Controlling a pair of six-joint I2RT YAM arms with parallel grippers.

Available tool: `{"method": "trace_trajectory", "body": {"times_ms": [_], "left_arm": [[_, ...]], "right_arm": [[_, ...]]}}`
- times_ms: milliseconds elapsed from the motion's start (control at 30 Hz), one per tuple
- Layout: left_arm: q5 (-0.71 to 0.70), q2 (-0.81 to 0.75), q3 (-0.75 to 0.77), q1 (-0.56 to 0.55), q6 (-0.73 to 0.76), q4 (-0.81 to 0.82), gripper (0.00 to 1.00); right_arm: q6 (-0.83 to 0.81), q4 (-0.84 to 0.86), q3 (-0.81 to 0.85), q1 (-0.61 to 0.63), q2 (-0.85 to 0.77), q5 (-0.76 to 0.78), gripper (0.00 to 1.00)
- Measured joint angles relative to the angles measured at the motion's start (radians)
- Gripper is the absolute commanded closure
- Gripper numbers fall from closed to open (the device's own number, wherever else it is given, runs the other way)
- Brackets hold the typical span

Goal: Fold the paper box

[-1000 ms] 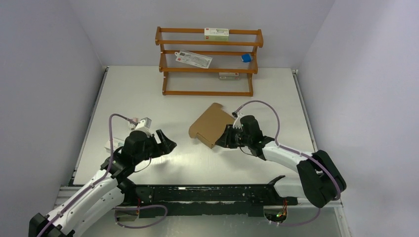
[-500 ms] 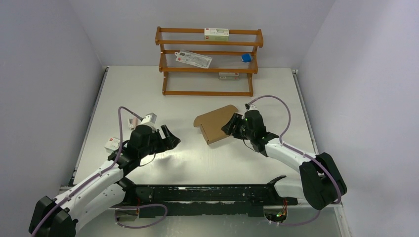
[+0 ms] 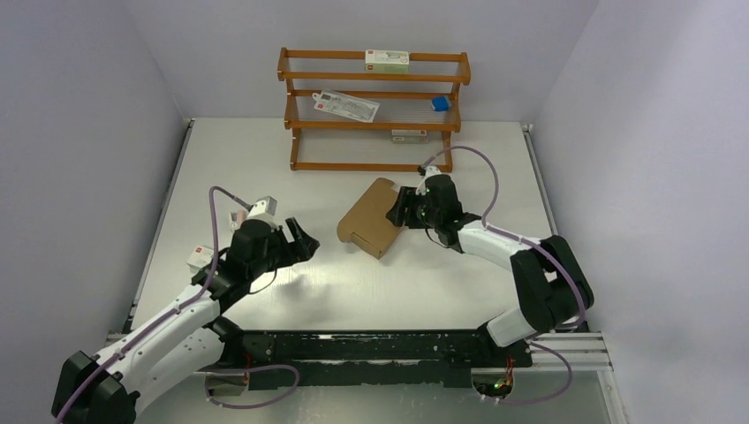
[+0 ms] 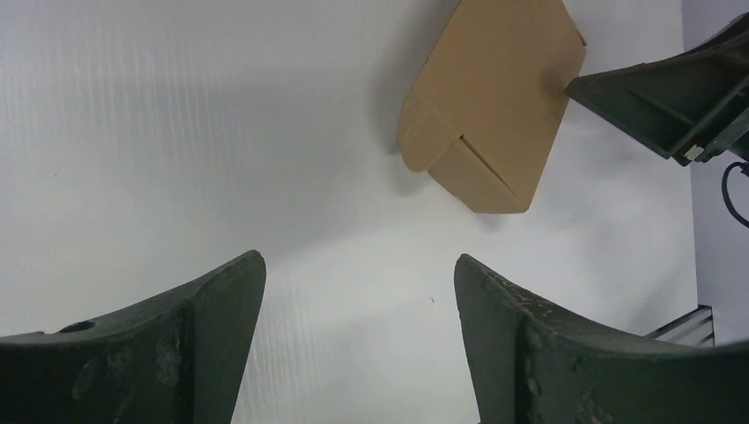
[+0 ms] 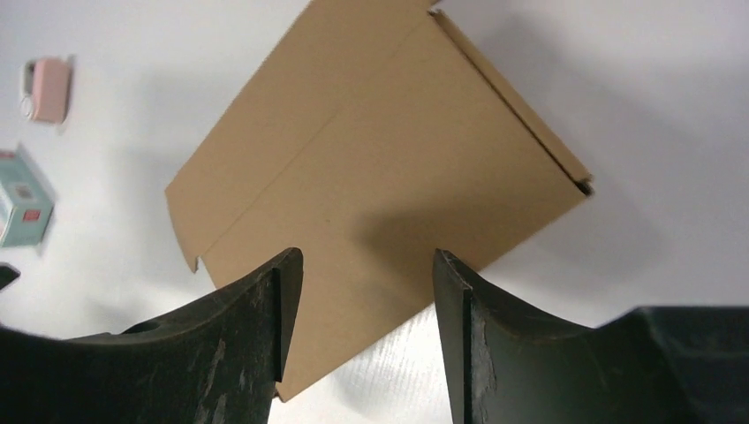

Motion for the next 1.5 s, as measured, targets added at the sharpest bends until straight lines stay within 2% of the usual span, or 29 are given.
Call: {"method": "trace_trajectory", "body": {"times_ms": [200, 300, 400, 533, 667, 833, 1133, 1400, 1500], "left_arm": [[-0.028, -0.001, 0.010, 0.003, 0.008, 0.001, 0.16], [-0.035, 0.023, 0.010, 0.005, 0.008, 0.014, 0.16], [-0.035, 0.069, 0.014, 0.011, 0.009, 0.037, 0.16], [-0.026, 0.150, 0.030, 0.021, 0.013, 0.078, 0.16], [-0.005, 0.218, 0.051, 0.037, 0.019, 0.125, 0.16], [0.040, 0.303, 0.106, 0.085, 0.027, 0.174, 0.16], [0.119, 0.396, 0.130, 0.136, 0.036, 0.233, 0.17], [0.150, 0.403, 0.093, 0.153, 0.022, 0.288, 0.21], [0.159, 0.401, 0.068, 0.158, 0.017, 0.291, 0.21]], "right_arm": [[-0.061, 0.014, 0.031, 0.003, 0.013, -0.121, 0.38], [-0.029, 0.016, 0.013, -0.004, -0.043, -0.089, 0.36], [0.040, 0.028, -0.038, -0.039, -0.123, -0.037, 0.27], [0.138, 0.084, -0.123, -0.110, -0.154, -0.008, 0.22], [0.198, 0.136, -0.148, -0.138, -0.062, -0.052, 0.18], [0.210, 0.216, -0.133, -0.139, 0.056, -0.164, 0.17], [0.197, 0.360, -0.027, -0.134, 0.255, -0.435, 0.22], [0.107, 0.359, 0.077, -0.079, 0.333, -0.582, 0.25], [0.044, 0.305, 0.137, -0.042, 0.354, -0.611, 0.25]]}}
